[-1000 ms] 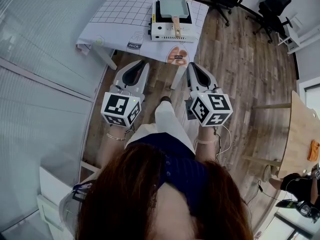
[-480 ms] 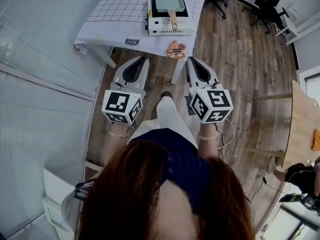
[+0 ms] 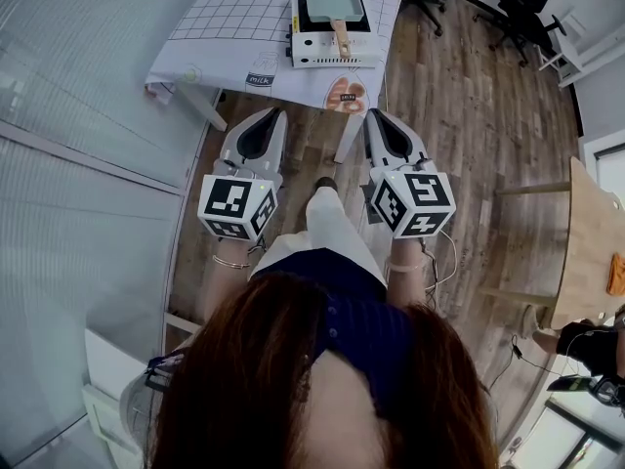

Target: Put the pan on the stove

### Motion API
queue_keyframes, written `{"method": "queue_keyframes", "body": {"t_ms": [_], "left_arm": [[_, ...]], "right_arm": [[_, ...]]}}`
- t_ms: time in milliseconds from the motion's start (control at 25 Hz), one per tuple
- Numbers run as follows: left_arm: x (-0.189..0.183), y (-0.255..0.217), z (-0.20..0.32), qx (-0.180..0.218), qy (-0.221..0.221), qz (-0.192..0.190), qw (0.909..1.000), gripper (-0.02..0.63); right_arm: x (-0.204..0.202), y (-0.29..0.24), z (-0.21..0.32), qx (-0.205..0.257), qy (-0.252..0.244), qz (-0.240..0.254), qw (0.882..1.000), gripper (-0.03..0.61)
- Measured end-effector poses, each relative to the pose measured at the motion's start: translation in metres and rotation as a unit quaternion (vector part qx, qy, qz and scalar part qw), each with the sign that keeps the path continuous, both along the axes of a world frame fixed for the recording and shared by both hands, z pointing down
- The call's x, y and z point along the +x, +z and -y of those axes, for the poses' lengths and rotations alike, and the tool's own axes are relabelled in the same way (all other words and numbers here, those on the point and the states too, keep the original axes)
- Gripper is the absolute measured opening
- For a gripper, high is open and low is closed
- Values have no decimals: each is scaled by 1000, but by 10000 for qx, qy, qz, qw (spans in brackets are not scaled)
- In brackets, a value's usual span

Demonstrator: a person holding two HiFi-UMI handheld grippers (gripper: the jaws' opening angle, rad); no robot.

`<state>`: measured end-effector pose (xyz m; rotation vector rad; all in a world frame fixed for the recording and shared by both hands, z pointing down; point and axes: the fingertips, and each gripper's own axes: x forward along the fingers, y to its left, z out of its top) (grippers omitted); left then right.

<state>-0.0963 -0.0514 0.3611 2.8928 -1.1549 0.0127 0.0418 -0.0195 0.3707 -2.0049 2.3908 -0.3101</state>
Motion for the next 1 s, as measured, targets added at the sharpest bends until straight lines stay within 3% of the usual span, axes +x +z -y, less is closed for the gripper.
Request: {"method": "queue_keyframes", "body": {"t_ms": [640, 1000], "left_arm": [[2, 1, 1, -21, 65, 3, 10000, 20], [7, 2, 1, -65, 121, -12, 9999, 20]], "right_arm": [[0, 7, 1, -158, -23, -142, 9998, 9], [3, 8, 0, -207, -8, 35, 9998, 9]]}}
